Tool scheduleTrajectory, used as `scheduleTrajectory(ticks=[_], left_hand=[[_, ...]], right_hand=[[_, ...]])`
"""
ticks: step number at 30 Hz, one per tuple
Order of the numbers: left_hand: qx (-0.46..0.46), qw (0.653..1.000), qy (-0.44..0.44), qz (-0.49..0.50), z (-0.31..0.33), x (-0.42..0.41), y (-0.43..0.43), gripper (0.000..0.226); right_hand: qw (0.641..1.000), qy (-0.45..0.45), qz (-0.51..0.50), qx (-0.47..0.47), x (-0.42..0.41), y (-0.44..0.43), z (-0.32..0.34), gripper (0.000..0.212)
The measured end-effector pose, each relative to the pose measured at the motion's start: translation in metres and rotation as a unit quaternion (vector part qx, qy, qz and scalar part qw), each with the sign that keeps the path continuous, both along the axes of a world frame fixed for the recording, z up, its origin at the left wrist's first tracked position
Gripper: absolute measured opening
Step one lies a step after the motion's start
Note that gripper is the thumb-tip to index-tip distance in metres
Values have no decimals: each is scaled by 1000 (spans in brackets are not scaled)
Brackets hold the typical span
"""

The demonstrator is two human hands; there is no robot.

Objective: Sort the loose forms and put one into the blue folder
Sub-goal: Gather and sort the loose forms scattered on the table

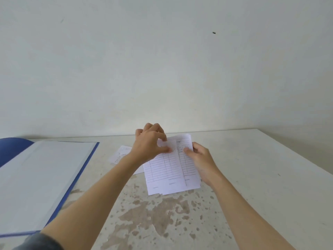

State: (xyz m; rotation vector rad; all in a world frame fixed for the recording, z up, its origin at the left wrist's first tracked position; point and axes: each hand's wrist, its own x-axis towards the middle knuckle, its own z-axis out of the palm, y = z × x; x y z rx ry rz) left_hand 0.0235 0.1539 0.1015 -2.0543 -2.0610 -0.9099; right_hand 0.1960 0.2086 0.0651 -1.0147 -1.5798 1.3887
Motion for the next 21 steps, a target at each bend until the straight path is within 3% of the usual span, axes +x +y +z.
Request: scheduleTrajectory(ticks=[5, 8, 11, 15, 18, 21], left_hand=[[1, 998, -56, 29, -5, 11, 17, 31], [10, 997, -72, 28, -7, 17, 25, 29], [12, 997, -74, 20, -7, 23, 30, 29], [84, 991, -82, 69, -13, 29, 27, 50], [156, 937, -301, 85, -25, 32, 14, 81], [77, 856, -510, 38, -40, 35, -2, 96]], right_hand=[[1000, 15, -7, -24, 4, -3, -4, 40], [1000, 14, 3, -22, 8, -5, -3, 38], [1000, 11, 13, -10, 13, -1, -5, 13], [1000, 19, -19, 2, 17, 2, -6, 18], [999, 28, -42, 4, 21, 5, -6, 18], [997, 51, -56, -3, 20, 8, -6, 20]])
